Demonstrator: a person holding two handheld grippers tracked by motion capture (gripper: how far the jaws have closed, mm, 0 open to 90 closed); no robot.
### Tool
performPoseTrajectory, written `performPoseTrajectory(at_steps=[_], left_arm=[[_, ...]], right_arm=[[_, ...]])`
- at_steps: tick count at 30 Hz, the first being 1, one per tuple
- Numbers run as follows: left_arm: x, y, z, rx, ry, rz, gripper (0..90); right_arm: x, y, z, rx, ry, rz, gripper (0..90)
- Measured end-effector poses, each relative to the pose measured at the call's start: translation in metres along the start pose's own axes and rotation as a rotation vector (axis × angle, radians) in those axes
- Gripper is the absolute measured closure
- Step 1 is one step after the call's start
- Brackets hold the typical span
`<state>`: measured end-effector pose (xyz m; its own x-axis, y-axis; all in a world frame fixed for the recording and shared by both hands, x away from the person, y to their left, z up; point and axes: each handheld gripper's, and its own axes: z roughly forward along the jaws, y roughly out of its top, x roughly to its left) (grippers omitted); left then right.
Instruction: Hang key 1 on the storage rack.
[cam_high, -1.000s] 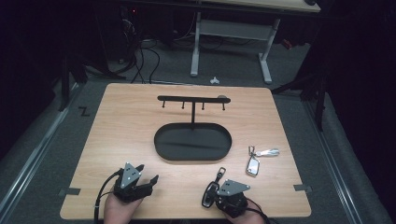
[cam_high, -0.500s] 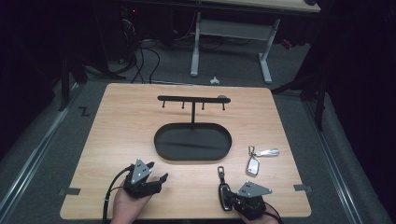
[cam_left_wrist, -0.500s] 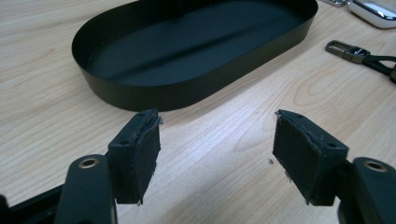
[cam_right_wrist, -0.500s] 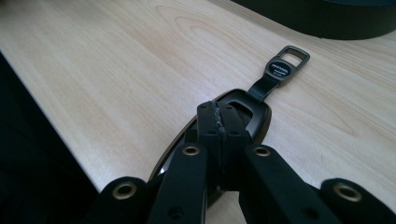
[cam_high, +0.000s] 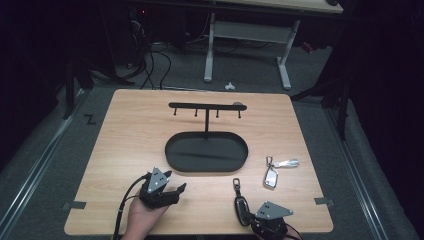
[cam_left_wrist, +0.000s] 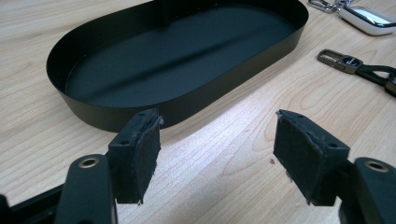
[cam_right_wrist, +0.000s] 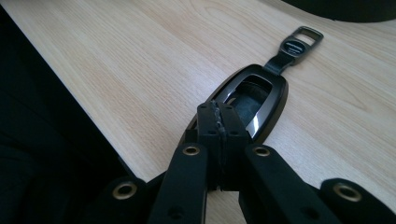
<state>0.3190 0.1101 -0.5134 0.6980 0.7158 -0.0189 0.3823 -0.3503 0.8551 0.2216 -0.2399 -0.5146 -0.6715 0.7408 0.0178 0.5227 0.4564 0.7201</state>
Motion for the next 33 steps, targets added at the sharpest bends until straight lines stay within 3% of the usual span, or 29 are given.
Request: performPoseTrajectory(at_steps=[12, 21, 28, 33], left_arm=[[0.005, -0.005, -0.007, 0.004, 0.016, -0.010, 32.0], [0.009, -0.008, -0.011, 0.003, 0.026, -0.026, 32.0], [0.009, -0.008, -0.012, 0.002, 0.030, -0.028, 32.1], [0.010, -0.008, -0.012, 0.001, 0.032, -0.025, 31.3]], right_arm=[[-0.036, -0.004, -0.003, -0.018, -0.075, 0.073, 90.0], [-0.042, -0.001, -0.005, -0.039, -0.068, 0.095, 89.4], [-0.051, 0.001, -0.013, -0.058, -0.113, 0.119, 85.4], [-0.066, -0.004, -0.021, -0.066, -0.158, 0.185, 83.6]])
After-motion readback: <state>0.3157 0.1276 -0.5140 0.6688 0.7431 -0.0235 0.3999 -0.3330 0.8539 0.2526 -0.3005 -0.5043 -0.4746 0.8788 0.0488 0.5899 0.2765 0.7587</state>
